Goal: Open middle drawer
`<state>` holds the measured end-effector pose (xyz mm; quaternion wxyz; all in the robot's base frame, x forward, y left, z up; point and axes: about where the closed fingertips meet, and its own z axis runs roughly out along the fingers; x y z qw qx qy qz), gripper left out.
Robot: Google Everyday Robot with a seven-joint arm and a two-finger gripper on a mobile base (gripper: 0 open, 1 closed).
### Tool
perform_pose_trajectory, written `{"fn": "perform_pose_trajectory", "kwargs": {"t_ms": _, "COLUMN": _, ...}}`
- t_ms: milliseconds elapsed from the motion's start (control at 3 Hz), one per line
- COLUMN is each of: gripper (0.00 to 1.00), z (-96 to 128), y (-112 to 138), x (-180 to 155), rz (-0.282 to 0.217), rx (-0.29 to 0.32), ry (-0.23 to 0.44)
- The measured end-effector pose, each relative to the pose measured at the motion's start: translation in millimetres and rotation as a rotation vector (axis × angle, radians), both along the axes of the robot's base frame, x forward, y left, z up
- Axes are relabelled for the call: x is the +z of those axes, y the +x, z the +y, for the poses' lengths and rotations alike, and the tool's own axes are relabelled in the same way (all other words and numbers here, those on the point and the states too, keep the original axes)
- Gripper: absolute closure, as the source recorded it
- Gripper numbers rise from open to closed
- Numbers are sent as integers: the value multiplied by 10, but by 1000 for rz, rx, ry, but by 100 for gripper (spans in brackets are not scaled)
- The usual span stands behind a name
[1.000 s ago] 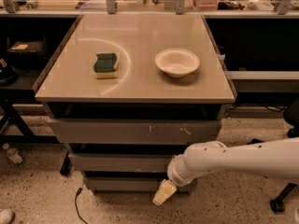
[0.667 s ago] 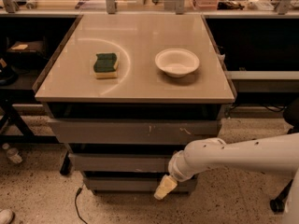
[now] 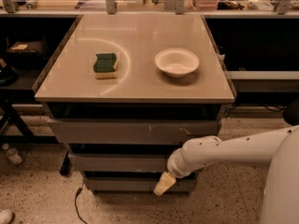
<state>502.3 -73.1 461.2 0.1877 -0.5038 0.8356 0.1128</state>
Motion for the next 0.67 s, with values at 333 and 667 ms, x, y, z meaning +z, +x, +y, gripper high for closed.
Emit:
{"fn": "perform_pose_trajectory", "kwargs": {"t_ms": 333, "gripper": 0, "z": -18, "y": 102, "x": -74, "rz": -6, "rx": -7, "ry": -4}}
{"fn": "perform_pose_trajectory", "kwargs": {"t_ms": 667, "gripper": 0, "z": -16, "y": 196, "x": -182, "rz": -7, "rx": -9, "ry": -4}}
